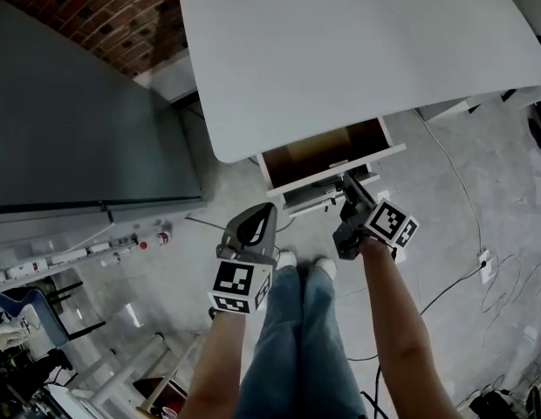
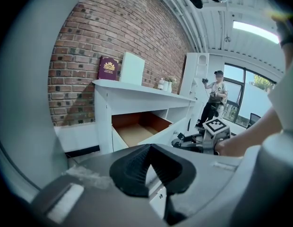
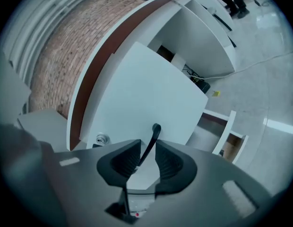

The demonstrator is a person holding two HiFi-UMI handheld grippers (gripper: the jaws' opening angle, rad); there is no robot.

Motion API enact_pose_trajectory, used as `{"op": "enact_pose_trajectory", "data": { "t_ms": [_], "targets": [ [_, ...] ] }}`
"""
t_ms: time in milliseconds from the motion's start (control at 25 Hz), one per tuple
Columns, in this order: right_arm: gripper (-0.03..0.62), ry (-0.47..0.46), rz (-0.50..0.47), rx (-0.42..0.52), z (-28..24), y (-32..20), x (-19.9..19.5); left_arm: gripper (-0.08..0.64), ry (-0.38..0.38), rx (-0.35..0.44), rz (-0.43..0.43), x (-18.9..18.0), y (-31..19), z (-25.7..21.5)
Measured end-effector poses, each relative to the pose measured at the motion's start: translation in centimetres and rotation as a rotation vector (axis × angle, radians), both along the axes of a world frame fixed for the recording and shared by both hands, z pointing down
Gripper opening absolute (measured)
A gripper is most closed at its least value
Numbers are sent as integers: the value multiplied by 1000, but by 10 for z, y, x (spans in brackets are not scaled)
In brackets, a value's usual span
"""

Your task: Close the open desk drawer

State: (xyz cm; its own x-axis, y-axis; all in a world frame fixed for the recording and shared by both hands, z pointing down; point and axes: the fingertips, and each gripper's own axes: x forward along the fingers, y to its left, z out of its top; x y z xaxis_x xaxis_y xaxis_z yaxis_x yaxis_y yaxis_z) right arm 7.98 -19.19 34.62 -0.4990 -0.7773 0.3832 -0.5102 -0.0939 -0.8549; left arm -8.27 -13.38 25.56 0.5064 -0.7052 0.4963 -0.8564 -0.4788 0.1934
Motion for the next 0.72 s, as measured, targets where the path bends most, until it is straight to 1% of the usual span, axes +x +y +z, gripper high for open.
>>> {"op": "enact_pose_trajectory", "data": {
  "t_ms": [80, 160, 440, 720],
  "targets": [
    [77, -52, 16, 11, 0, 0, -1, -2, 3, -4, -3, -2, -1, 1],
    [77, -64, 15, 18, 0, 0, 0, -2, 7, -11, -8, -4, -1, 3],
    [77, -36, -20, 18, 0, -2, -2, -2, 18, -11, -21, -8, -13, 3],
    [77, -9, -15, 29, -1, -15, -5, -2, 27, -15, -34, -9, -18, 5]
  ]
}}
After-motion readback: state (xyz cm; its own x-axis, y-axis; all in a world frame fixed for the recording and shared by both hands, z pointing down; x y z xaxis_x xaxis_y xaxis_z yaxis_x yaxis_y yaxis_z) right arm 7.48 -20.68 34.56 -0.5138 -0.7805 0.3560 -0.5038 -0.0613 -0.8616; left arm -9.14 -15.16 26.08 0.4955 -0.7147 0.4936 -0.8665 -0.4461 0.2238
